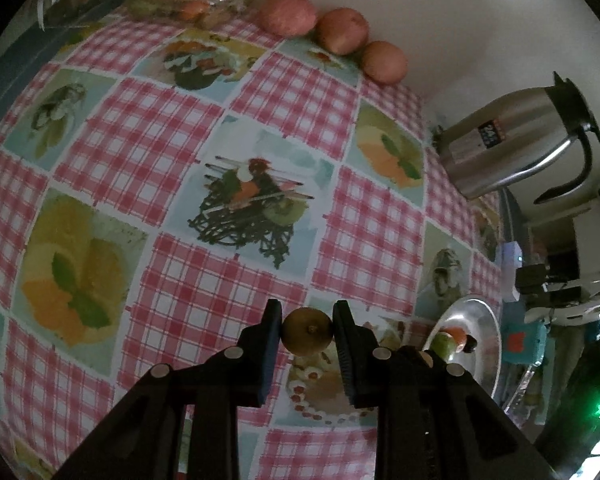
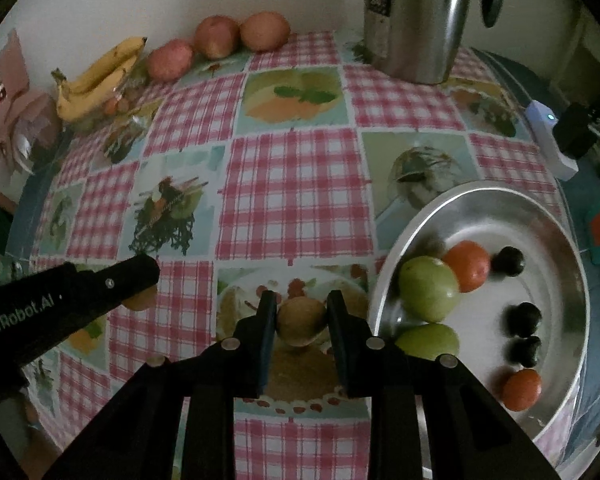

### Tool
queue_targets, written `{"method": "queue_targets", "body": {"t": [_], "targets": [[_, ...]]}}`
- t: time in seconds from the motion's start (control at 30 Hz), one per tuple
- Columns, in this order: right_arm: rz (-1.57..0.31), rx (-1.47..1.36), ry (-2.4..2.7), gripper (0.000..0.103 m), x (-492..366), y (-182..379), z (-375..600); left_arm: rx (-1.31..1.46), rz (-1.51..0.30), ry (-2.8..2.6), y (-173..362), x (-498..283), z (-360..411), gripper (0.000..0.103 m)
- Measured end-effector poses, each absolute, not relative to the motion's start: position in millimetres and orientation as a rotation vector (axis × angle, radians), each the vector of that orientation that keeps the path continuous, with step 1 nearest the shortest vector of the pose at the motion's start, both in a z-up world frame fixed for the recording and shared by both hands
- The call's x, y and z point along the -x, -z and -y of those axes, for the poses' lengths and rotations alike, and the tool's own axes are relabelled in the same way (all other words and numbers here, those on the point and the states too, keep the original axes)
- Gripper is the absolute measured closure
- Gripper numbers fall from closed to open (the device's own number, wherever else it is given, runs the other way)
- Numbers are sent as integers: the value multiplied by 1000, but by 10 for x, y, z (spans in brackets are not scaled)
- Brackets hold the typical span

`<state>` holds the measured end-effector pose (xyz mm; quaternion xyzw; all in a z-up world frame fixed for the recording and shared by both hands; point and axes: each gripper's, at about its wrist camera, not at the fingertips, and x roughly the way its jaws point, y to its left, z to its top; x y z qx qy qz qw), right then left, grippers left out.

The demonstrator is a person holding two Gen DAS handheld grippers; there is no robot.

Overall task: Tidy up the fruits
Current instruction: 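Carry both brown kiwis over the steel plate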

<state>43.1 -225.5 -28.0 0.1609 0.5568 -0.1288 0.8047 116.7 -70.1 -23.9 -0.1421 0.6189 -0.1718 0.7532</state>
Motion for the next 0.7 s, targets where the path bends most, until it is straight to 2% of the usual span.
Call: {"method": "queue_targets", "body": {"t": [0.7], "targets": [[-1146, -497, 463, 76, 78, 12, 3074, 184, -1346, 528, 83, -795, 1405, 75]]}}
